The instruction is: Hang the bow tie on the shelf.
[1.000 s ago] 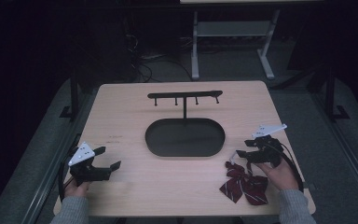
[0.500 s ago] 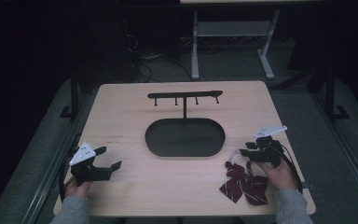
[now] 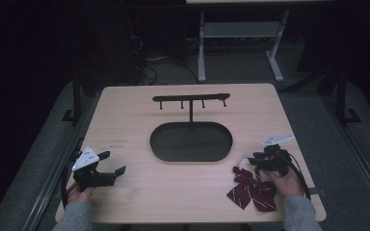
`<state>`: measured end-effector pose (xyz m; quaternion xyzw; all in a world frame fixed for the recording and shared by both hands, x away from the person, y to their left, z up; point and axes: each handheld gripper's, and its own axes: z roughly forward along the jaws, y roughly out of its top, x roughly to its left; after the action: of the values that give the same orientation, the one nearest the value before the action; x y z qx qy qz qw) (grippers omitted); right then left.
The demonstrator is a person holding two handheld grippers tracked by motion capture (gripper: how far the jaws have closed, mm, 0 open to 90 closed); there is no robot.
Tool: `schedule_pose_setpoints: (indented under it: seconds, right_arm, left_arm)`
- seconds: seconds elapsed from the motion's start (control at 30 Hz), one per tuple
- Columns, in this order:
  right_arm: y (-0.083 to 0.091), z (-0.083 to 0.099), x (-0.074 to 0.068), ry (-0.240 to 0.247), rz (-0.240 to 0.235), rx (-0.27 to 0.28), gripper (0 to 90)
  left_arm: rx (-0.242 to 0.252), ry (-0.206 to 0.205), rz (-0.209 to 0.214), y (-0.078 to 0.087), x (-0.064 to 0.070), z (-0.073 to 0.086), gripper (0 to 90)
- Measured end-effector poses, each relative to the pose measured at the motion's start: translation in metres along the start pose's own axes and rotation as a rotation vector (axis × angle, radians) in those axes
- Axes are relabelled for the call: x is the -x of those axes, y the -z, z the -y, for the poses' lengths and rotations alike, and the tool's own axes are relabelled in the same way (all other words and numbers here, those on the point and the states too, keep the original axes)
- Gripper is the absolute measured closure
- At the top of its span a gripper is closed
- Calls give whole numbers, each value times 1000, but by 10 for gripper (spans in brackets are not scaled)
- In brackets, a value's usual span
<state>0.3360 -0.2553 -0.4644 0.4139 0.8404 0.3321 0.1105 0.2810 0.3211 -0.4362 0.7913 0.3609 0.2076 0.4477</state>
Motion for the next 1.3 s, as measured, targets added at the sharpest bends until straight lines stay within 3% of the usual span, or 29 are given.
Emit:
schedule_pose_setpoints:
  seconds: [0.17,0.37,0.67,1.0,1.3]
  right_arm:
    - [-2,0,-2,3,5,-5,664]
    - [-2,2,0,4,16,9,774]
    - [-2,2,1,-10,20,10,850]
    - [-1,3,1,-10,12,7,862]
    - [8,2,-2,-9,-1,65,864]
  left_arm:
    - [-1,-1,-1,1,0,0,130]
    - [1,0,-1,0,0,0,130]
    - [1,1,-1,0,0,0,130]
    - [0,-1,-1,0,0,0,130]
    - [0,-1,-2,0,0,0,130]
